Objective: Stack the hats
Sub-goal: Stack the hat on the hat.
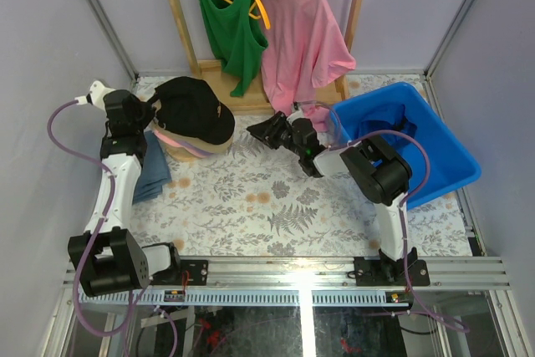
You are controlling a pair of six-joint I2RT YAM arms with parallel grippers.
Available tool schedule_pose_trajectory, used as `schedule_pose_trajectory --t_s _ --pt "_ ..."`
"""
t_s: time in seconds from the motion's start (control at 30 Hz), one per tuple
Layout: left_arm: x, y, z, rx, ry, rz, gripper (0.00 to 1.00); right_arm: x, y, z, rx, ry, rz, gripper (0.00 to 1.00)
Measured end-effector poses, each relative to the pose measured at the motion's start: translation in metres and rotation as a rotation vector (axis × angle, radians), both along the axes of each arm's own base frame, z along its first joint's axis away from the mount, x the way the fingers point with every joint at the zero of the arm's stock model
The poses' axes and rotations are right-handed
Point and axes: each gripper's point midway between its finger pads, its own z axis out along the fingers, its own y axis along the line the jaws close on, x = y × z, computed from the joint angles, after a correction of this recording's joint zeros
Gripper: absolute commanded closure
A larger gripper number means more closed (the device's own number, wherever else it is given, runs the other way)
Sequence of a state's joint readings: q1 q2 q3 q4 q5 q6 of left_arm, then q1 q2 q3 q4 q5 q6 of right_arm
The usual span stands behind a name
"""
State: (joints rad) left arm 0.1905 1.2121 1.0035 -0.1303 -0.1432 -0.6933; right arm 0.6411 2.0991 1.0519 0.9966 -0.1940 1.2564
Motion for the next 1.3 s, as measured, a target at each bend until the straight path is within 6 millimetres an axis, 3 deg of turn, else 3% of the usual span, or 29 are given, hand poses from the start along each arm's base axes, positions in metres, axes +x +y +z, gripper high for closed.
schedule_pose_trajectory --t_s 0.17,0.3,0.73,1.0,1.3 --pt "0.001 0.001 -0.002 0.011 0.009 0.001 1.00 0.008 0.010 0.026 0.073 -0.043 0.017 0.58" --pt "0.003 0.004 0.000 0.021 0.013 0.007 1.00 0.014 0.018 0.033 0.113 -0.057 0.031 0.57" --pt "0.005 0.008 -0.002 0.040 0.029 0.019 1.00 0.024 0.032 0.020 0.139 -0.035 0.054 0.57" --pt "0.006 0.007 -0.004 0.043 0.034 0.019 1.00 0.027 0.037 -0.001 0.134 0.005 0.064 0.57" --pt "0.007 0.006 -0.006 0.044 0.042 0.019 1.00 0.031 0.045 0.001 0.153 -0.002 0.083 0.57"
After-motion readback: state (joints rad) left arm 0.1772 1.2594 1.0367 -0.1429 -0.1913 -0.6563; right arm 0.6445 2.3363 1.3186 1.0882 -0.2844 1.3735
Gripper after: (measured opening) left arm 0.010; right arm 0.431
